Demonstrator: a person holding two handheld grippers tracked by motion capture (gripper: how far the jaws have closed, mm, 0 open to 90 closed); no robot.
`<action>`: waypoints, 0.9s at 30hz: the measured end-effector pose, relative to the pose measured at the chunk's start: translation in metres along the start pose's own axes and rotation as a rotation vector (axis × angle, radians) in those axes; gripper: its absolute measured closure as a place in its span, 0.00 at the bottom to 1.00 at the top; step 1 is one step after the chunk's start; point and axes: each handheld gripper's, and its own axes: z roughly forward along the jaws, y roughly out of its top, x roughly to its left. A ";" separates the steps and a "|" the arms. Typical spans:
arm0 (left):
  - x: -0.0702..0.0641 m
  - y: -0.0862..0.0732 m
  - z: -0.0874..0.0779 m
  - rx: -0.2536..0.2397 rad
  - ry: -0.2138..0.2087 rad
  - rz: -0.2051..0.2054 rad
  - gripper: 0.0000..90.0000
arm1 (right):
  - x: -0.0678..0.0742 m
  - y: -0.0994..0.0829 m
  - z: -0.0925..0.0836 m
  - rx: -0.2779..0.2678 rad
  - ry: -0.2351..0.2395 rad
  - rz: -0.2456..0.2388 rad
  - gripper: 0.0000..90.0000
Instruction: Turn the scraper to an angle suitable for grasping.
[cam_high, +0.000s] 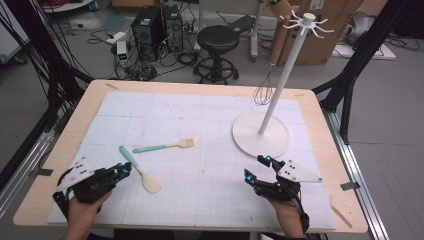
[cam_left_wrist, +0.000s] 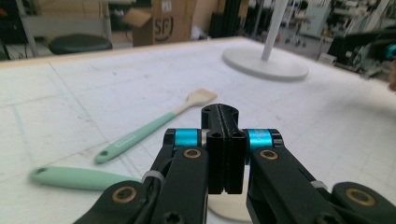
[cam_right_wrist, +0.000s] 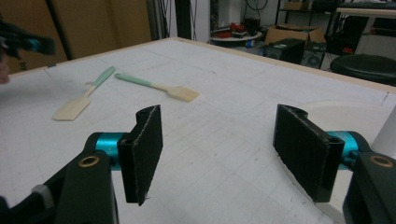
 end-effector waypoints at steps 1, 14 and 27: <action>0.001 0.000 0.004 0.011 0.010 -0.010 1.00 | 0.000 0.000 -0.001 -0.006 0.003 0.004 0.36; 0.066 0.020 -0.016 -0.001 0.255 -0.153 1.00 | -0.002 0.001 -0.012 -0.037 -0.001 0.019 0.36; 0.110 0.005 0.024 0.180 0.318 -0.078 1.00 | 0.000 0.002 -0.011 -0.040 0.012 0.011 0.36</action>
